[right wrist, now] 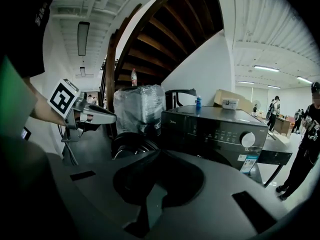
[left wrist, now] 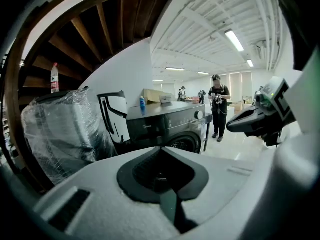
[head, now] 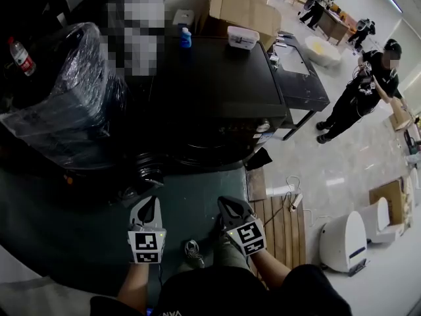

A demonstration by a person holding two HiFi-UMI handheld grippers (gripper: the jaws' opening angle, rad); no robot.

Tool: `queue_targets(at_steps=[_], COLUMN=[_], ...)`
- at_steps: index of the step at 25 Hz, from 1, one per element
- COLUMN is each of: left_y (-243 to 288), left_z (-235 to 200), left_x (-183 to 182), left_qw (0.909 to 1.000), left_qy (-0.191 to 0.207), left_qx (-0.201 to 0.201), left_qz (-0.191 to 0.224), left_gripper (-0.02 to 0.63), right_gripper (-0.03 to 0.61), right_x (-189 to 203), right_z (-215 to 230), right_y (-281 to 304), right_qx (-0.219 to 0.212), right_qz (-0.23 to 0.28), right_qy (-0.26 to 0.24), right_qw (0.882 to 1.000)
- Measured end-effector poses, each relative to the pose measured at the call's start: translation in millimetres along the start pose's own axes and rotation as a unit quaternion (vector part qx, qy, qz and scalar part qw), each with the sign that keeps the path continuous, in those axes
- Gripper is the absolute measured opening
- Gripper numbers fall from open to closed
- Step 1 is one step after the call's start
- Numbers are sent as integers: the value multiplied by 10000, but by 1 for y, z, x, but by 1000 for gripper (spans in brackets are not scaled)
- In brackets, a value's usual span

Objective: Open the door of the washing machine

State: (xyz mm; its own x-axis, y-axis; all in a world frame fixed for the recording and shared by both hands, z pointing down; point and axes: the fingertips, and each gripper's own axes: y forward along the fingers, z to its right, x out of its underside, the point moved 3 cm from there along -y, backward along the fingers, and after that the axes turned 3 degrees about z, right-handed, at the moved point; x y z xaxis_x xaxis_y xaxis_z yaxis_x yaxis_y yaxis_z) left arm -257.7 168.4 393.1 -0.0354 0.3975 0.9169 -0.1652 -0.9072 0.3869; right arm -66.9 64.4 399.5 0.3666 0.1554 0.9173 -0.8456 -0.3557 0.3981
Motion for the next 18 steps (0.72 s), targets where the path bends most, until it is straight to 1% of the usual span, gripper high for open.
queue_targets(at_steps=[3, 9, 13, 18], left_y=[-3, -5, -5, -2], left_z=[13, 37, 48, 46], left_x=[-15, -43, -57, -66], left_qw=[9999, 9989, 9981, 9980], left_qy=[52, -31, 10, 92], left_qx=[143, 381, 517, 523], left_qz=[64, 258, 334, 341], left_gripper=[17, 17, 17, 17], right_gripper=[7, 6, 7, 6], right_x=[-13, -42, -59, -72], right_z=[8, 25, 33, 40], right_y=[-10, -28, -34, -33], right_qx=[37, 32, -12, -100], right_qz=[119, 350, 491, 646], right_qy=[10, -60, -95, -79], right_qw=[9999, 9994, 9988, 9978])
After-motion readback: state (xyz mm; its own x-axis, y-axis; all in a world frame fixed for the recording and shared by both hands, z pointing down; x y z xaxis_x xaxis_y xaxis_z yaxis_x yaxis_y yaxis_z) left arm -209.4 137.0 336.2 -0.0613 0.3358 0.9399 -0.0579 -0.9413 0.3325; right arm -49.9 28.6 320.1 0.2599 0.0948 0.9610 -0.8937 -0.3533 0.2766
